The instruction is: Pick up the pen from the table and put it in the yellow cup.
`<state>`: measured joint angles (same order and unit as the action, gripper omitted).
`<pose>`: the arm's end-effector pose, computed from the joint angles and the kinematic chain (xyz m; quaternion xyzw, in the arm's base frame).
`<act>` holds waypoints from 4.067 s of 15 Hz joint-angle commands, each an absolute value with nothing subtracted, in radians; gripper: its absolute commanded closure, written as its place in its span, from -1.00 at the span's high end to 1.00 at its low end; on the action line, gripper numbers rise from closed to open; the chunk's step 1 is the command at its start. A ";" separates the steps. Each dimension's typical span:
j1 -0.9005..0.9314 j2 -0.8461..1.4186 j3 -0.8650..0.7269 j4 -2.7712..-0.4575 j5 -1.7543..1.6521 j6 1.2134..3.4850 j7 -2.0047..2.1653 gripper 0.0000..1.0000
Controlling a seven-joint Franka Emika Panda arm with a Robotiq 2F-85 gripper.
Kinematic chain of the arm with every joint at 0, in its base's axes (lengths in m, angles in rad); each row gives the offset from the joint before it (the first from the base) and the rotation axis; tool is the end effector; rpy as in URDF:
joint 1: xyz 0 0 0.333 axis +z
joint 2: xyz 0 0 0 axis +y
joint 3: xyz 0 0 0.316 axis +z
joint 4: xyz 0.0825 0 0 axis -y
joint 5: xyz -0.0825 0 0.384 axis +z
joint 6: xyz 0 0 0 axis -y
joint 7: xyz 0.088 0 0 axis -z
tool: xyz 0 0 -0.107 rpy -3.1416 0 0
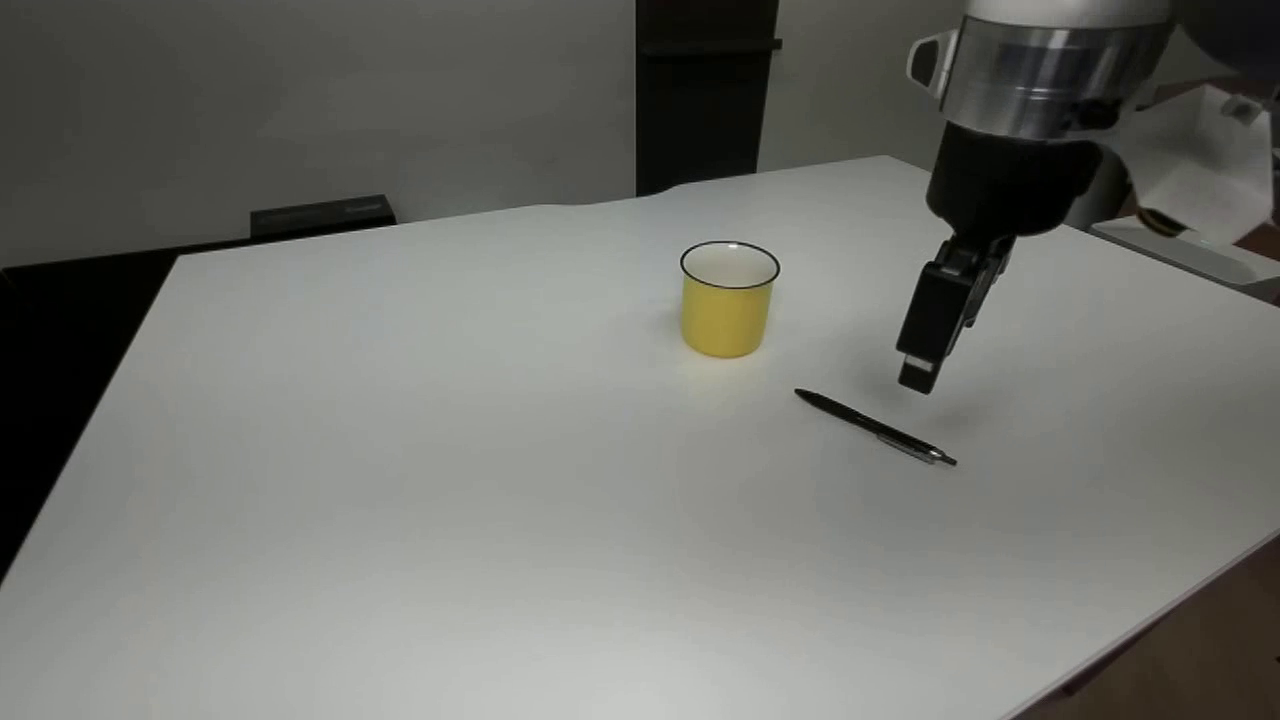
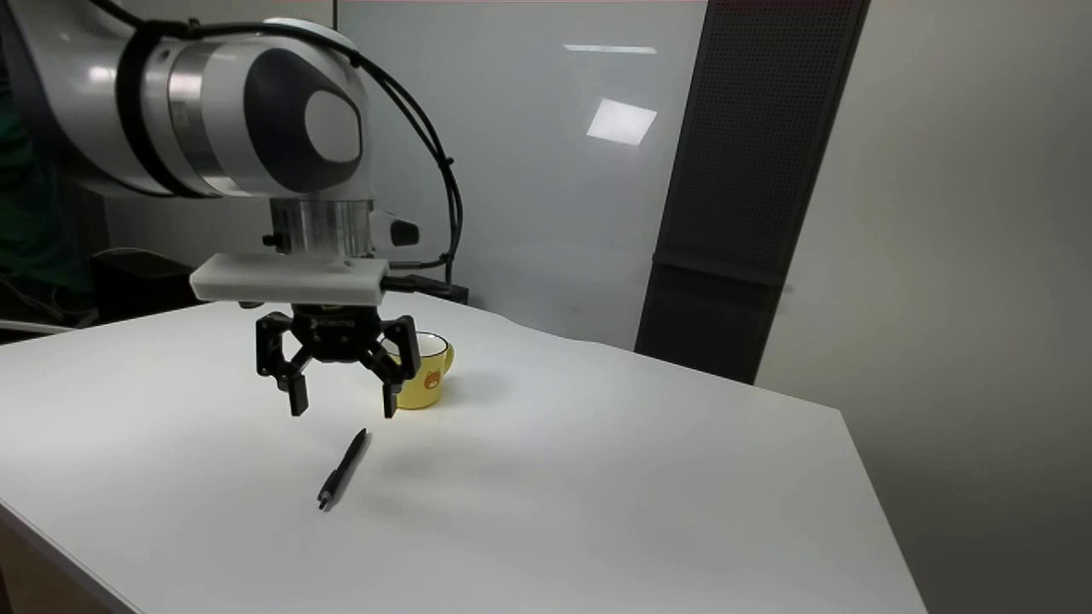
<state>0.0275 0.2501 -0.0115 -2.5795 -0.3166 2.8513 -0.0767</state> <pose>0.4420 0.0235 0.1727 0.9793 0.1963 0.0091 0.0485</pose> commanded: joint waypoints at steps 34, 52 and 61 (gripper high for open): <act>0.145 0.260 -0.008 -2.228 -0.175 2.383 -0.051 -0.93; 0.071 0.420 0.021 -1.837 -0.016 1.866 -0.001 -0.93; 0.059 0.668 0.002 -1.493 0.038 1.532 0.153 -0.93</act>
<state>0.0623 0.5685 -0.0007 -1.6698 0.0050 1.6543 0.0959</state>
